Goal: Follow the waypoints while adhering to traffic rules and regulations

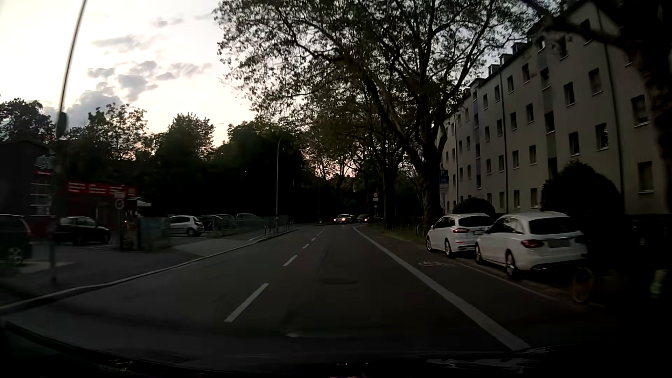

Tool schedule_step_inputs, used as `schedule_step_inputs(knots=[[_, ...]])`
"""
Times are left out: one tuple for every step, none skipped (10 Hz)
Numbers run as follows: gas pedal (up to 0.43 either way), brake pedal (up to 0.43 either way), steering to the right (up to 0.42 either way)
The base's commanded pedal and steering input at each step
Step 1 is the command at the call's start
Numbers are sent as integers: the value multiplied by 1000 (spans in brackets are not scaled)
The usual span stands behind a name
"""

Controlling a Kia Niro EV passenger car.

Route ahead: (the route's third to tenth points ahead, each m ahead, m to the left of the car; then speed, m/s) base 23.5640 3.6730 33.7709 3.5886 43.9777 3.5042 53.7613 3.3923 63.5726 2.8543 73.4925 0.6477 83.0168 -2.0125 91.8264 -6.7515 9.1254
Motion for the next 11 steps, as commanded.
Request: schedule_step_inputs(knots=[[98, 0, -5], [98, 0, -5], [98, 0, -5], [98, 0, -5], [87, 0, -5], [87, 0, -5], [87, 0, -6], [87, 0, -6], [87, 0, -6], [87, 0, -6], [87, 0, -6]])
